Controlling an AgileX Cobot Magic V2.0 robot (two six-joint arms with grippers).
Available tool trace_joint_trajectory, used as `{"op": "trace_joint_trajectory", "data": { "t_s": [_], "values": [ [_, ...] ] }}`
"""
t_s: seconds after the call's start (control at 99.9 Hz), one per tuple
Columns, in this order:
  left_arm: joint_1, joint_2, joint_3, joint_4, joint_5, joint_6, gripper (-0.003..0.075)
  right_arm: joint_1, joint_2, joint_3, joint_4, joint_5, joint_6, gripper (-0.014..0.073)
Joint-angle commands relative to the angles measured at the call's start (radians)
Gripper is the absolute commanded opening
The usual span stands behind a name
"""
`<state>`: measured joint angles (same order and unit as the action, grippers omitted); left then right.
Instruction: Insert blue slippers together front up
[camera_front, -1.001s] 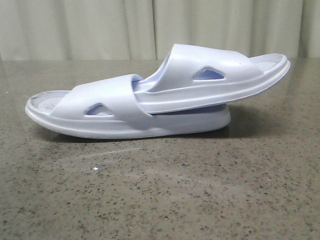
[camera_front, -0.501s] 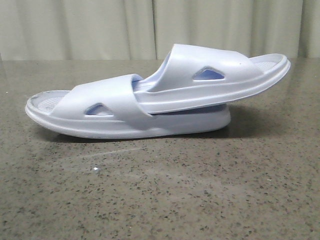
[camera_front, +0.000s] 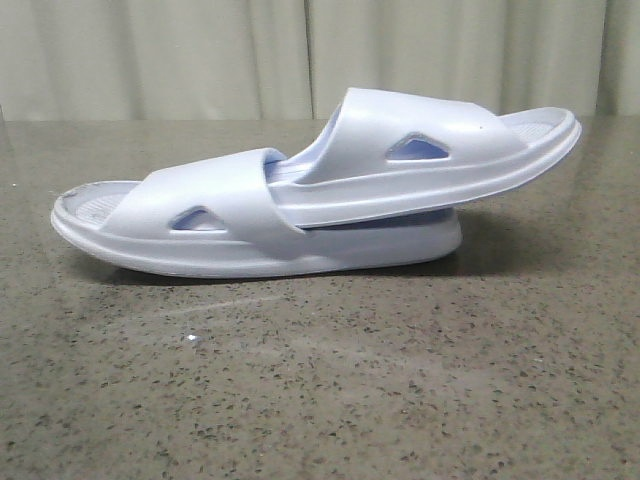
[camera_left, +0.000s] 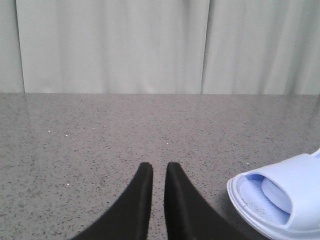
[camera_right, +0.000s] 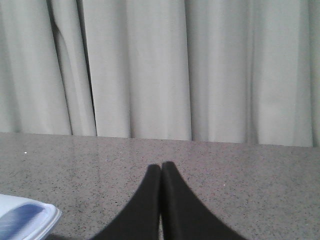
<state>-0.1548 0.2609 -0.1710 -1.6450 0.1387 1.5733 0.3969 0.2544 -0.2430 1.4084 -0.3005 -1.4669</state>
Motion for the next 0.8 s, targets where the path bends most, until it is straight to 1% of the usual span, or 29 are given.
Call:
{"op": "trace_joint_trajectory", "data": {
  "t_s": [0.0,0.06,0.11,0.18,0.22,0.23,0.25,0.3,0.32,0.37,0.39,0.44,0.49,0.511,0.571,0.791],
  "values": [
    [-0.004,-0.016,-0.028,0.017,-0.018,-0.003,0.0016,-0.004,0.003,-0.027,-0.023,-0.009,-0.021,-0.0107],
    [-0.004,-0.037,-0.028,0.047,-0.039,-0.005,0.0016,-0.004,0.003,-0.027,-0.023,-0.009,-0.021,-0.0107],
    [-0.004,-0.052,-0.028,0.109,-0.052,-0.043,0.0016,-0.004,0.003,-0.027,-0.023,-0.009,-0.021,-0.0107],
    [-0.004,-0.073,-0.028,0.282,-0.062,-0.192,0.0016,-0.004,0.003,-0.027,-0.023,-0.009,-0.021,-0.0107],
    [-0.004,-0.082,-0.028,0.426,-0.062,-0.329,0.0016,-0.004,0.003,-0.027,-0.023,-0.009,-0.021,-0.0107],
    [-0.004,-0.084,-0.028,0.478,-0.062,-0.382,0.0016,-0.004,0.003,-0.027,-0.023,-0.009,-0.021,-0.0107],
    [-0.004,-0.09,-0.028,0.534,-0.06,-0.438,0.0016,-0.004,0.003,-0.027,-0.023,-0.009,-0.021,-0.0107],
    [-0.002,-0.101,-0.028,0.769,-0.05,-0.676,0.0016,-0.004,0.003,-0.027,-0.023,-0.009,-0.021,-0.0107],
    [-0.001,-0.106,-0.028,0.829,-0.044,-0.737,0.0016,-0.004,0.003,-0.027,-0.023,-0.009,-0.021,-0.0107],
    [0.007,-0.116,-0.028,1.05,-0.019,-0.967,0.0016,-0.004,0.003,-0.027,-0.023,-0.009,-0.021,-0.0107],
    [0.013,-0.122,-0.028,1.101,-0.006,-1.02,0.0016,-0.004,0.003,-0.027,-0.023,-0.009,-0.021,-0.0107],
    [0.025,-0.132,-0.028,1.267,0.032,-1.202,0.0016,-0.004,0.003,-0.027,-0.023,-0.009,-0.021,-0.0107],
    [0.038,-0.145,-0.028,1.365,0.071,-1.315,0.0016,-0.004,0.003,-0.027,-0.023,-0.009,-0.021,-0.0107],
    [0.043,-0.151,-0.026,1.393,0.085,-1.347,0.0016,-0.004,0.003,-0.027,-0.023,-0.009,-0.021,-0.0107],
    [0.056,-0.172,-0.014,1.431,0.091,-1.387,0.0016,-0.004,0.003,-0.027,-0.023,-0.009,-0.021,-0.0107],
    [0.076,-0.274,0.097,1.456,-0.015,-1.391,0.0016,-0.004,0.003,-0.027,-0.022,-0.009,-0.021,-0.0107]
  ]
}}
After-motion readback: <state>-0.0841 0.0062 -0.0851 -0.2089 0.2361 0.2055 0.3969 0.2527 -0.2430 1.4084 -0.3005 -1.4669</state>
